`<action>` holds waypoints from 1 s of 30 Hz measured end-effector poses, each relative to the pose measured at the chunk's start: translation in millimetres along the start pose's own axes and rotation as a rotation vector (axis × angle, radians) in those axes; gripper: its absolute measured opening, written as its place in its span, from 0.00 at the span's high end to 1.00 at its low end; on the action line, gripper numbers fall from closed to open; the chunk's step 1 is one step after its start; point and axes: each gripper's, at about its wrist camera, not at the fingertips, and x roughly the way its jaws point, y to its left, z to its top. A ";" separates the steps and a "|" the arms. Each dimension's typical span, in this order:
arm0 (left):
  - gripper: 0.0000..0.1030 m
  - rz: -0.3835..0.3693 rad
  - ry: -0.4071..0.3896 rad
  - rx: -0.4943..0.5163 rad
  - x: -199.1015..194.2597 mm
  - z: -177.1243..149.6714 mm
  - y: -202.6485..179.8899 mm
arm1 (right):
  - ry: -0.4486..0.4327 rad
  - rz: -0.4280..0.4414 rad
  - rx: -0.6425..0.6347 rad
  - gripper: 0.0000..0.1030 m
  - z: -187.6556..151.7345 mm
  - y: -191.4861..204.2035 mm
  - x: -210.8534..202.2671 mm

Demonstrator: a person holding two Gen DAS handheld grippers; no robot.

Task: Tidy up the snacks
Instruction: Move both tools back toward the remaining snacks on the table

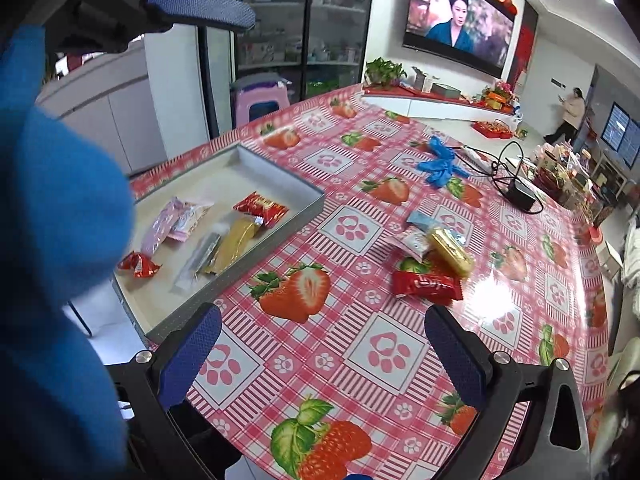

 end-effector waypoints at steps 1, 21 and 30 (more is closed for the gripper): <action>0.17 -0.002 0.000 0.007 -0.9 0.7 -5.1 | -0.008 0.000 0.007 0.01 -0.5 -3.5 -2.7; 0.16 -0.001 -0.018 0.097 -5.5 1.3 -52.7 | -0.061 -0.013 0.076 0.01 1.8 -39.8 -14.1; 0.16 0.076 0.015 0.197 1.1 14.2 -66.0 | -0.051 0.024 0.098 0.01 7.2 -56.7 -10.2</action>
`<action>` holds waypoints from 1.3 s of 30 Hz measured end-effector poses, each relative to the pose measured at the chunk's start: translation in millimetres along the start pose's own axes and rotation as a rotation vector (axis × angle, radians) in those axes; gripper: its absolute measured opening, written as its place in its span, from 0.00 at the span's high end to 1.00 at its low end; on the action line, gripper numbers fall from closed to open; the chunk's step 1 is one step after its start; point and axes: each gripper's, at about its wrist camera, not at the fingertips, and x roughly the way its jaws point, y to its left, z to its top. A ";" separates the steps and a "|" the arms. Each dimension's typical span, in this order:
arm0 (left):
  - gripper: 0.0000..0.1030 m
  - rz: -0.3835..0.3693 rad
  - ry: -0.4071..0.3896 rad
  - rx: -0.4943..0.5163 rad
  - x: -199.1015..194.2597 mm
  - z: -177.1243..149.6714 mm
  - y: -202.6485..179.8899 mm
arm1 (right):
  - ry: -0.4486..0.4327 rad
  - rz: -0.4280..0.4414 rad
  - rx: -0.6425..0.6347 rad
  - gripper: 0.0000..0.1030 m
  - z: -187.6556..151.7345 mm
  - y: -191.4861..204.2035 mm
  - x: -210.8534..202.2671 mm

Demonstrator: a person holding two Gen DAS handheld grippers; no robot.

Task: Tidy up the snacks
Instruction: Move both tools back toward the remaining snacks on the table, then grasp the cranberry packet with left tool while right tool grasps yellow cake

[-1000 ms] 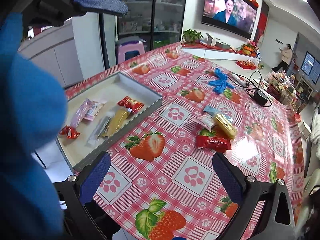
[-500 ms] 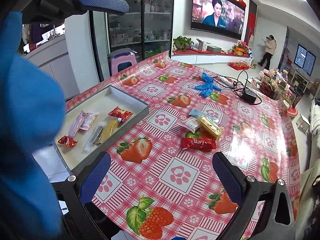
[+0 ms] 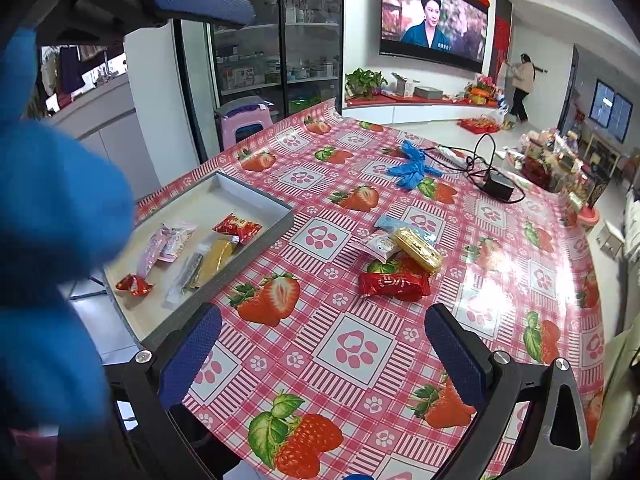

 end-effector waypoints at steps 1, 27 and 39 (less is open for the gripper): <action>0.16 0.035 -0.005 0.045 0.6 5.3 -1.2 | -0.003 0.005 0.014 0.01 4.1 -7.7 -1.5; 0.11 -0.017 0.466 0.211 161.4 -93.3 71.6 | 0.345 -0.155 0.174 0.01 40.5 -128.8 189.8; 0.11 -0.039 0.513 0.274 260.5 -89.8 37.4 | 0.319 -0.134 0.237 0.63 24.1 -157.1 197.5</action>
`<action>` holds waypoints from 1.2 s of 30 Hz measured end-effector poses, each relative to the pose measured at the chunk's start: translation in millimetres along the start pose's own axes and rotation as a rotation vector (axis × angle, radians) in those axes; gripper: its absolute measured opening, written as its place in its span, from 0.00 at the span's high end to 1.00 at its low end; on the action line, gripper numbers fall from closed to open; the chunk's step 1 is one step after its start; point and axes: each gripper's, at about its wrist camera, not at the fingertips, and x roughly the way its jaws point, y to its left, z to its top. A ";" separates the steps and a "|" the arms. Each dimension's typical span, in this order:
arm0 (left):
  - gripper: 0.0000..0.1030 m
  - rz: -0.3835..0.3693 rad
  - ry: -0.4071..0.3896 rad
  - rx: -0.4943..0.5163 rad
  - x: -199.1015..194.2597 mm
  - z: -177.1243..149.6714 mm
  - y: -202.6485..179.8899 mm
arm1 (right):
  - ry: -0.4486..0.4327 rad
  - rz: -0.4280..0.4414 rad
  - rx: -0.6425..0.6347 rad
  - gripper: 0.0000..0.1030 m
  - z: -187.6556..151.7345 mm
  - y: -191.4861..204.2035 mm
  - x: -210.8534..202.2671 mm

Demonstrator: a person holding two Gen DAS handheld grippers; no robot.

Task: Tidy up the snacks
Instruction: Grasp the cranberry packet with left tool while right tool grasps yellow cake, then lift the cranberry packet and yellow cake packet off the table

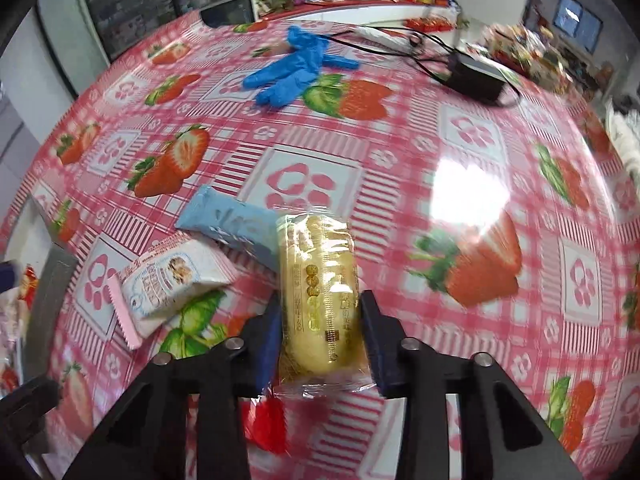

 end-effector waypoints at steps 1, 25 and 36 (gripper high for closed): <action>0.11 0.012 0.003 0.005 11.2 5.3 -4.2 | -0.003 0.003 0.017 0.63 -4.5 -6.8 -4.0; 0.19 0.055 0.008 -0.139 -8.3 -124.3 -11.0 | 0.061 -0.049 0.030 0.31 -168.6 -22.7 -81.7; 0.16 0.031 -0.009 -0.146 3.2 -115.0 -12.8 | 0.054 -0.106 0.093 0.00 -160.7 -26.6 -62.0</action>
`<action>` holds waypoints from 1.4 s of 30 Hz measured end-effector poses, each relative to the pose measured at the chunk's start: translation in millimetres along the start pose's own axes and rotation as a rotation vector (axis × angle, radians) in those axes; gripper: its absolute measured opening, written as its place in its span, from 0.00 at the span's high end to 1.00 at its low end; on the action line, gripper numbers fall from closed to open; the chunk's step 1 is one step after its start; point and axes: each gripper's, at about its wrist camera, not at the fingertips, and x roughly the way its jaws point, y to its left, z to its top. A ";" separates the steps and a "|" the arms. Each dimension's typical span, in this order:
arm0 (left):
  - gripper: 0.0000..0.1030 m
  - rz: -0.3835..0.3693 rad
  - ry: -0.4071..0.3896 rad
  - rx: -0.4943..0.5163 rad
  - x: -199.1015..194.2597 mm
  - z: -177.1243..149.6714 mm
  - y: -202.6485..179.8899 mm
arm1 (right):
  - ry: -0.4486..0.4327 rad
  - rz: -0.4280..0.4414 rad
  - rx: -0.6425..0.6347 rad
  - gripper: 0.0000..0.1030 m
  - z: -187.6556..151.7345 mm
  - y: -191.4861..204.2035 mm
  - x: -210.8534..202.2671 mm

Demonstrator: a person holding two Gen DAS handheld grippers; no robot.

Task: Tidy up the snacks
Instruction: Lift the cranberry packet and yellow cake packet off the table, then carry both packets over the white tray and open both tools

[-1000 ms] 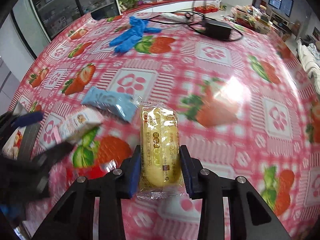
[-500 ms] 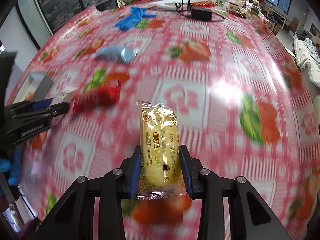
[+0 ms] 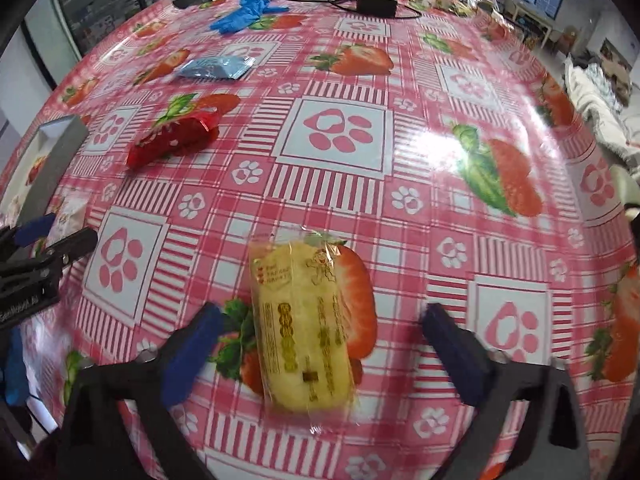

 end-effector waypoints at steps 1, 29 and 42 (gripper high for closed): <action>0.15 -0.003 0.001 0.002 0.4 0.0 0.2 | 0.002 -0.001 0.001 0.00 0.6 0.2 0.5; 0.58 -0.121 0.019 0.015 -26.2 -6.8 -9.6 | -0.007 0.125 0.011 0.63 -2.4 14.1 -20.5; 0.58 -0.163 -0.167 -0.038 -142.7 31.3 29.4 | -0.162 0.326 -0.014 0.63 38.2 62.1 -97.4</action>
